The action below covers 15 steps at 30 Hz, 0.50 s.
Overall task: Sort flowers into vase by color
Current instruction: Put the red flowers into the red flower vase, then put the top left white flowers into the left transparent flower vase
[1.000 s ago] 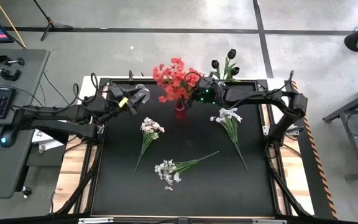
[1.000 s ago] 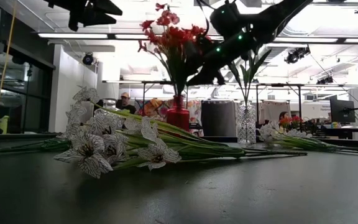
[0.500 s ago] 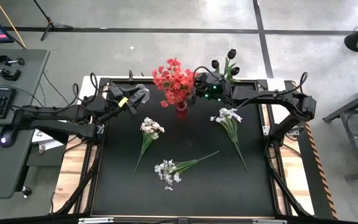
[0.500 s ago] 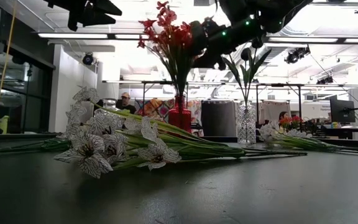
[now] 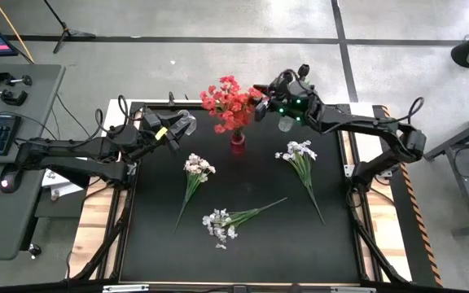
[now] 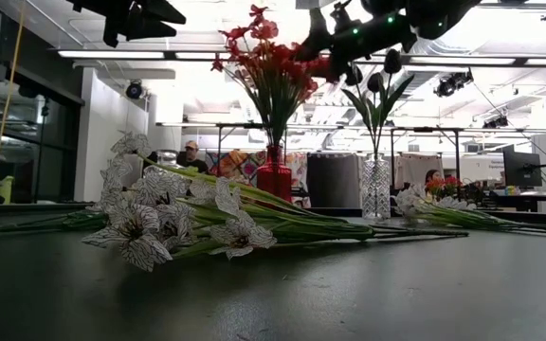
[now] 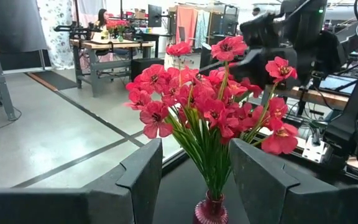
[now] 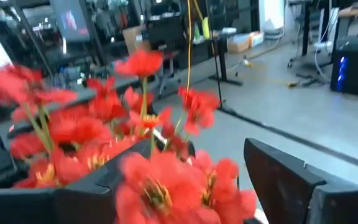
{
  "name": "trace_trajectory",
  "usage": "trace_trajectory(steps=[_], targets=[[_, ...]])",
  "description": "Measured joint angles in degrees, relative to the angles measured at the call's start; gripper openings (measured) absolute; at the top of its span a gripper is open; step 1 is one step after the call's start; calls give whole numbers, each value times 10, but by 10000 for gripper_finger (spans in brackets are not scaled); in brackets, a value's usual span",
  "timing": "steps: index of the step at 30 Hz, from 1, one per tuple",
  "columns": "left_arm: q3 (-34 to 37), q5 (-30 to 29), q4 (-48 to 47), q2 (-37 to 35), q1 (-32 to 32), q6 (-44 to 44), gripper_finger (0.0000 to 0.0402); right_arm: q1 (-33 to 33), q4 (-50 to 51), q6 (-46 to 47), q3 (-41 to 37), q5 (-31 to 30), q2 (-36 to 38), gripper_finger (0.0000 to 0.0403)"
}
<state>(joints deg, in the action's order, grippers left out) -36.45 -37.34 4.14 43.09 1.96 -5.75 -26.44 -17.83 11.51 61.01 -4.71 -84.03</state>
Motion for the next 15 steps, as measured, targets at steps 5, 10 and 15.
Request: trace_trajectory(steps=[5, 10, 15], targets=[[0, 0, 0, 0, 0, 0, 177, -13, -30, 0, 0, 0, 22, 248], [0, 0, 0, 0, 0, -3, 177, -29, -65, -5, 0, 0, 51, 248], [-17, 79, -126, 0, -2, -211, 177, -46, -55, -30, 0, -2, 106, 248]])
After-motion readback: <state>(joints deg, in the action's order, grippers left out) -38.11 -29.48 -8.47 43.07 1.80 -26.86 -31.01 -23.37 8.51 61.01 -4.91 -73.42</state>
